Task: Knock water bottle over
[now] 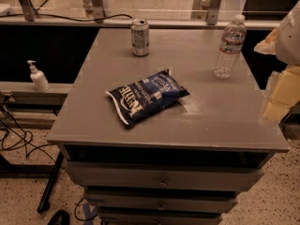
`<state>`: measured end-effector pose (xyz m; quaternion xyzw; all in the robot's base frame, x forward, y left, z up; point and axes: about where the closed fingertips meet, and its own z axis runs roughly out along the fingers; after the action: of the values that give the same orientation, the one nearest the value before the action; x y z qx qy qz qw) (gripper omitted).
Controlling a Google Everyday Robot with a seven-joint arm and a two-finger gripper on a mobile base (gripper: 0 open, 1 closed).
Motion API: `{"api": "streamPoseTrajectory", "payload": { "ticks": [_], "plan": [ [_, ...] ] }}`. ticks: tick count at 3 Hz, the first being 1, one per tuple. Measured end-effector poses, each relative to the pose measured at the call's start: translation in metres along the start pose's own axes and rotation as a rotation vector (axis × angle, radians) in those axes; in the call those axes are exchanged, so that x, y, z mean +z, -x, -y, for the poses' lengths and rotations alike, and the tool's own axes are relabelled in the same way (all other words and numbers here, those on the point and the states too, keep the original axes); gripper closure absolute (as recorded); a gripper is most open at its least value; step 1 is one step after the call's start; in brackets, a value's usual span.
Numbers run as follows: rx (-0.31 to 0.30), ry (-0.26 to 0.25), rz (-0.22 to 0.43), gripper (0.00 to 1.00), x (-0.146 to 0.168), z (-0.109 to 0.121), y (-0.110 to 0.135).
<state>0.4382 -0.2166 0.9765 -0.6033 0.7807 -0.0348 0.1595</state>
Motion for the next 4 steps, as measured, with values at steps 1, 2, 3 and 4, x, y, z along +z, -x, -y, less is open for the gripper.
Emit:
{"api": "streamPoseTrajectory", "payload": {
  "ticks": [1, 2, 3, 4],
  "plan": [
    [0.000, -0.003, 0.002, 0.00, 0.000, 0.001, 0.000],
    [0.016, -0.041, 0.023, 0.00, 0.010, 0.020, -0.008],
    [0.013, -0.104, 0.041, 0.00, 0.029, 0.053, -0.016],
    [0.012, -0.182, 0.049, 0.00, 0.042, 0.089, -0.027]
  ]
}}
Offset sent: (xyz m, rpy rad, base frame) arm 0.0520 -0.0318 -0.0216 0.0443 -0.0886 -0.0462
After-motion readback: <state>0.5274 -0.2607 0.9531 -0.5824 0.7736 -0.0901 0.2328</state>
